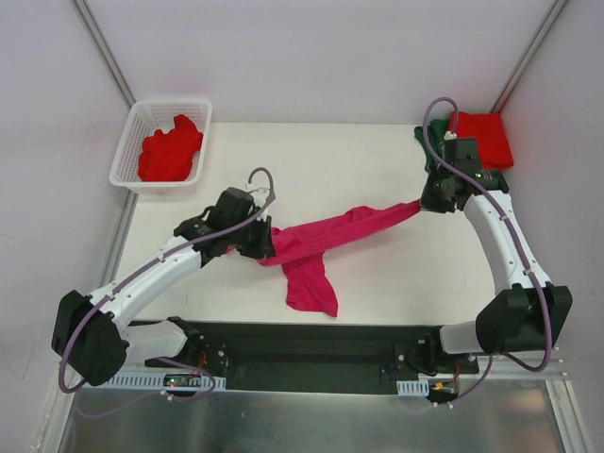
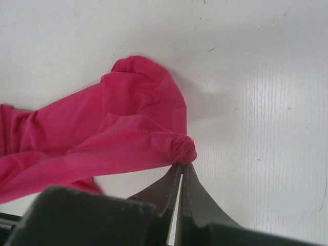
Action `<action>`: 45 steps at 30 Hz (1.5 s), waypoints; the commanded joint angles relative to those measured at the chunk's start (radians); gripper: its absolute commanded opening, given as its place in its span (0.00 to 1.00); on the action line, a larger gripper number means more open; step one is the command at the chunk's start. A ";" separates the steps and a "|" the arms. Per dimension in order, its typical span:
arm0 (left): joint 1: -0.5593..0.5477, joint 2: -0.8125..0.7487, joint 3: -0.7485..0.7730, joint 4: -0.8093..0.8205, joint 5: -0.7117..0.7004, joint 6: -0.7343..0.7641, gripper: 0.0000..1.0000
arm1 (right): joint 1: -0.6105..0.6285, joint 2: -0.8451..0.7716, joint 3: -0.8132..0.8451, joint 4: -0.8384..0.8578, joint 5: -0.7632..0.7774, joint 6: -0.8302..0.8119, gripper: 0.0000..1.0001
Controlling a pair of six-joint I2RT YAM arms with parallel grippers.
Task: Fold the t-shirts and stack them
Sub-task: Flatten out the tshirt
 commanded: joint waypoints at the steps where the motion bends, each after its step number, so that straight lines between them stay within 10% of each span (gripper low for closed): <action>1: -0.098 -0.045 -0.060 -0.044 0.181 -0.171 0.31 | -0.002 0.007 0.057 -0.012 0.037 -0.016 0.01; 3: -0.125 -0.013 -0.080 -0.045 0.323 -0.189 0.51 | -0.003 0.010 0.057 -0.012 0.034 -0.016 0.01; 5: -0.151 0.004 -0.083 -0.047 0.376 -0.181 0.99 | -0.003 0.015 0.060 -0.011 0.033 -0.015 0.01; 19: -0.181 0.292 0.260 0.005 -0.017 0.115 0.99 | 0.011 0.016 0.052 -0.008 0.014 -0.007 0.01; 45: -0.024 0.464 0.178 0.229 0.129 0.084 0.84 | 0.012 0.001 0.034 -0.003 0.016 -0.019 0.01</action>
